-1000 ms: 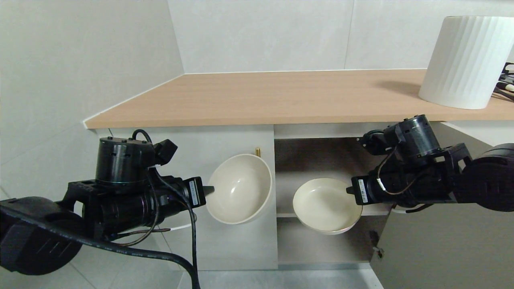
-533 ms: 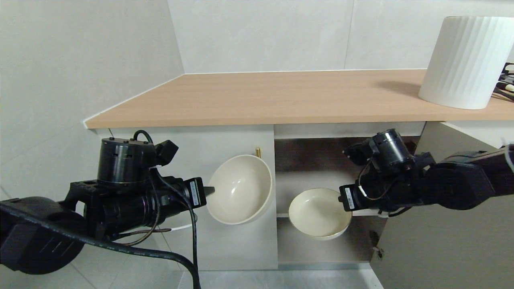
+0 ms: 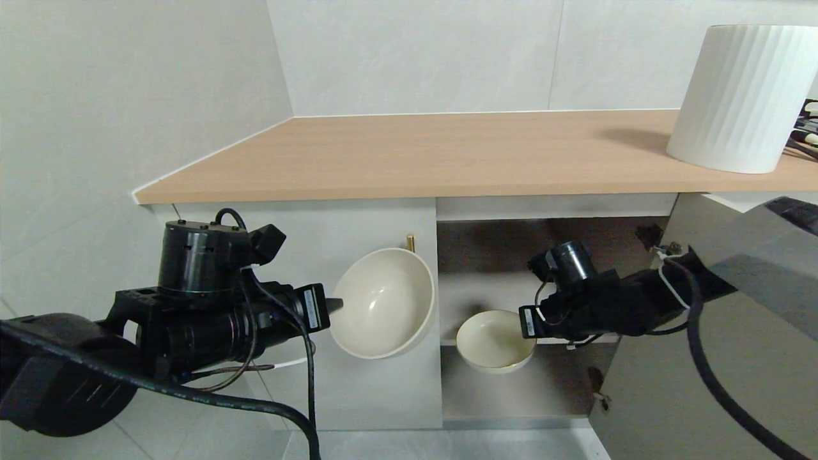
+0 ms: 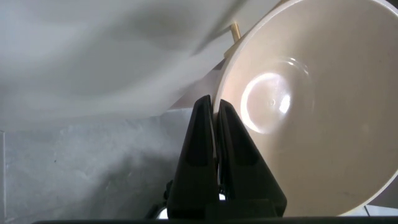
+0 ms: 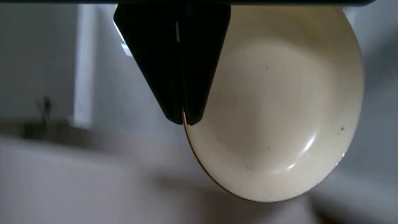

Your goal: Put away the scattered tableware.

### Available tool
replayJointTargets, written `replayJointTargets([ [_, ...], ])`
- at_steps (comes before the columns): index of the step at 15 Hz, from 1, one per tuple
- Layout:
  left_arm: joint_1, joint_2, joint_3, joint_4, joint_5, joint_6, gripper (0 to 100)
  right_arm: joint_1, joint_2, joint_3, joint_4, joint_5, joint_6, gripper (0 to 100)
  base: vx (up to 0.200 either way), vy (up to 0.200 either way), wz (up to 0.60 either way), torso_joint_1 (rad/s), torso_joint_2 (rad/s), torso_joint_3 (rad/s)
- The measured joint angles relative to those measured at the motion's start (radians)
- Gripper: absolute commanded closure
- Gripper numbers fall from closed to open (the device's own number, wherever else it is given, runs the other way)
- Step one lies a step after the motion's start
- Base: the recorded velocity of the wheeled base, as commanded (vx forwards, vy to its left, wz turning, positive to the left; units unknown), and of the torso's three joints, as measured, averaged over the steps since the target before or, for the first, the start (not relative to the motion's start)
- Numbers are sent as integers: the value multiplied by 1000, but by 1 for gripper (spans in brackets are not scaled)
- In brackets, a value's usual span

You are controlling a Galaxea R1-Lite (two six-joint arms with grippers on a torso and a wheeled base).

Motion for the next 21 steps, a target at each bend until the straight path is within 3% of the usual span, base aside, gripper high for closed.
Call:
replayJointTargets([
  [4, 0, 1, 0, 0, 0, -1, 100, -55, 129, -29, -164, -64, 37, 100, 0, 0, 0, 0, 0, 0],
  [21, 1, 15, 0, -1, 0, 0, 100, -135, 325, -261, -171, -247, 144, 100, 0, 0, 0, 0, 0, 0],
])
